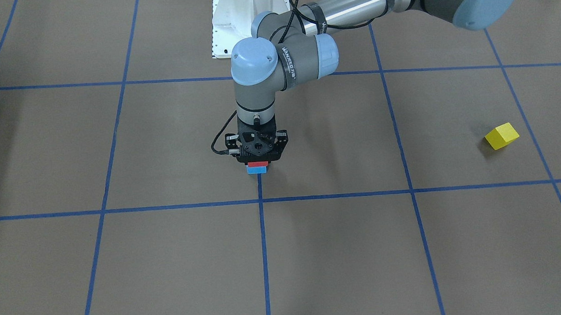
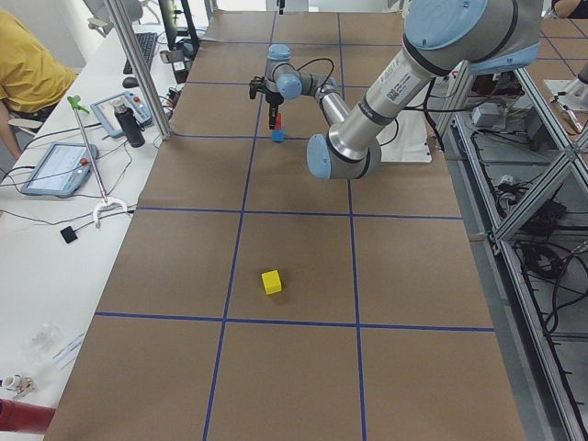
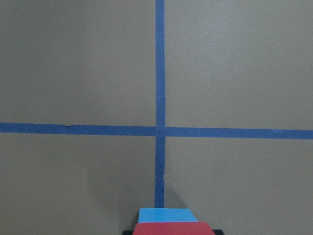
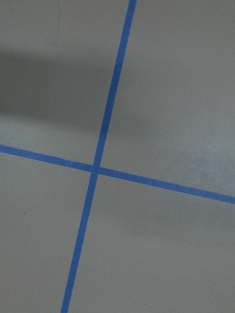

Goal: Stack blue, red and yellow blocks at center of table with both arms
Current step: 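Lower the red cube onto the blue cube and open the left gripper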

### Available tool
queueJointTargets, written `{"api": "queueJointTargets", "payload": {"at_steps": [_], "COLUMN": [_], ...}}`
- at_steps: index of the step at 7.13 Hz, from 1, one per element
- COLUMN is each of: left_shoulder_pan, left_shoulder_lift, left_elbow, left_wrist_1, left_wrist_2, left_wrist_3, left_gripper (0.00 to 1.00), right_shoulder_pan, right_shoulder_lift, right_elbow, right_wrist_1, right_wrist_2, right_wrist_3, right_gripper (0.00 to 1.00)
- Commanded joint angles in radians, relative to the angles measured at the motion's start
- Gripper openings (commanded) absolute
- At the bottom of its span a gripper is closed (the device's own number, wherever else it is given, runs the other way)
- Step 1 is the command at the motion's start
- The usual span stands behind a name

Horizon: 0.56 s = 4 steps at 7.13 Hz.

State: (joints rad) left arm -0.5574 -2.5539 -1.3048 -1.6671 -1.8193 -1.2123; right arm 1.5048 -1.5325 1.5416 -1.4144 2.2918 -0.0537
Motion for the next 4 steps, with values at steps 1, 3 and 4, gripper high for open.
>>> {"api": "queueJointTargets", "payload": {"at_steps": [1, 3, 4], "left_shoulder_pan": [0.002, 0.011, 0.014], "left_shoulder_lift": [0.000, 0.000, 0.000], "left_elbow": [0.002, 0.002, 0.002], "left_wrist_1": [0.000, 0.001, 0.001], "left_wrist_2": [0.000, 0.002, 0.003], "left_wrist_3": [0.002, 0.002, 0.001], "left_gripper": [0.00, 0.00, 0.00], "right_shoulder_pan": [0.000, 0.000, 0.000], "right_shoulder_lift": [0.000, 0.002, 0.002], "right_elbow": [0.000, 0.000, 0.000], "right_wrist_1": [0.000, 0.000, 0.000], "right_wrist_2": [0.000, 0.000, 0.000], "right_wrist_3": [0.000, 0.000, 0.000], "right_gripper": [1.00, 1.00, 1.00]}}
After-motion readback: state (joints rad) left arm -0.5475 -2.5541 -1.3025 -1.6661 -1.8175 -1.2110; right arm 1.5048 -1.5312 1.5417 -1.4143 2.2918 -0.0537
